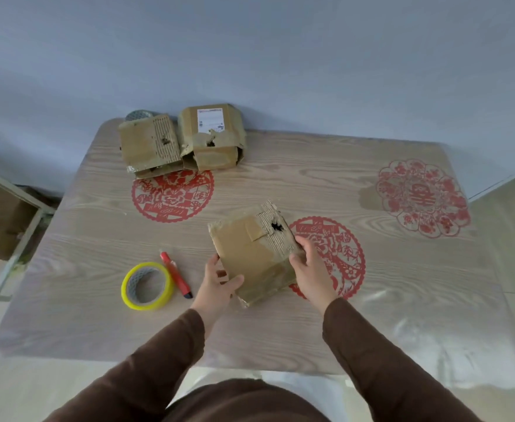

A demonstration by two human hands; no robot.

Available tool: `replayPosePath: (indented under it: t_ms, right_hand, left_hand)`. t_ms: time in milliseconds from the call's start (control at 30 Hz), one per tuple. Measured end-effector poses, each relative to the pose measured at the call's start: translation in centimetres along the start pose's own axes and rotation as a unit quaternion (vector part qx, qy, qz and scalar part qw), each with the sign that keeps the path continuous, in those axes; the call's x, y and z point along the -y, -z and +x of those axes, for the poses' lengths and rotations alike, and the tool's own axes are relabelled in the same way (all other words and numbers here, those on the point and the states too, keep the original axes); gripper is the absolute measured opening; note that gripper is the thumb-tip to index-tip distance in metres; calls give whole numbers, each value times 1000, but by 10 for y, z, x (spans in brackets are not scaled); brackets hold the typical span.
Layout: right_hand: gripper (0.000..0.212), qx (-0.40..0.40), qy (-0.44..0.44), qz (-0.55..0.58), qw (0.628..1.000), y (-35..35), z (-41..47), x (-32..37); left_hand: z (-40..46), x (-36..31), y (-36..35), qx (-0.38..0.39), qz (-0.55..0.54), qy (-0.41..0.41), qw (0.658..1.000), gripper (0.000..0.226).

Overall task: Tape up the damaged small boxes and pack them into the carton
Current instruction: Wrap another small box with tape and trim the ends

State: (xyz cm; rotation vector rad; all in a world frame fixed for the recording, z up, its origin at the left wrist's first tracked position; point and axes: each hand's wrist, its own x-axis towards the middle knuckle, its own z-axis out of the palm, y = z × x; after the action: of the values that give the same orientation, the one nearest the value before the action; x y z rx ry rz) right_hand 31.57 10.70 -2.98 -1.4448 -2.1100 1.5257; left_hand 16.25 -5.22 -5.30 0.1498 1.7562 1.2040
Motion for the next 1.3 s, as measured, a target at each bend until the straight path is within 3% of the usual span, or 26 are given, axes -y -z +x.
replayPosePath:
  t_ms: [100, 200, 267, 333, 433, 500, 600, 767, 833, 933, 1000, 1067, 1167, 1300]
  right_hand:
    - [49, -9, 11, -20, 1000, 1, 2, -3]
    - [57, -44, -1, -89, 995, 0, 5, -11]
    - [61, -121, -29, -114, 986, -4, 0, -11]
    - [59, -180, -29, -98, 978, -11, -10, -4]
    - [66, -151, 33, -147, 977, -26, -11, -5]
    - [77, -107, 7, -87, 990, -33, -2, -7]
    - [91, -61, -62, 72, 994, -42, 4, -6]
    - [87, -62, -44, 204, 976, -51, 11, 3]
    - [84, -58, -53, 169, 982, -51, 21, 6]
    - [81, -76, -85, -10, 993, -55, 28, 5]
    - [82, -75, -124, -53, 988, -58, 28, 4]
    - [80, -77, -138, -29, 987, -61, 29, 2]
    - [68, -88, -88, 44, 991, -66, 26, 4]
    - [60, -39, -56, 75, 995, -69, 9, 7]
  left_hand:
    - [-6, -2, 3, 20, 5, 18, 1000, 72]
    - [6, -14, 11, -59, 85, -20, 994, 84]
    - [19, -29, 20, -101, 197, -85, 972, 90]
    - [33, -47, 25, -88, 258, -146, 951, 90]
    - [51, -67, 20, -39, 403, -182, 896, 90]
    - [57, -68, 11, 3, 472, -178, 863, 89]
    - [62, -60, 7, 35, 440, -135, 887, 85]
    - [44, -45, 10, 47, 405, -69, 911, 75]
    - [33, -30, 6, 23, 417, -73, 905, 73]
    - [25, -9, 0, -43, 473, -99, 874, 77]
    - [24, -4, -2, -21, 410, -67, 909, 83]
    - [24, 0, -4, 12, 287, -43, 957, 78]
    - [13, 2, -10, -6, 229, -66, 971, 59]
    - [17, 3, -13, -13, 238, -76, 968, 87]
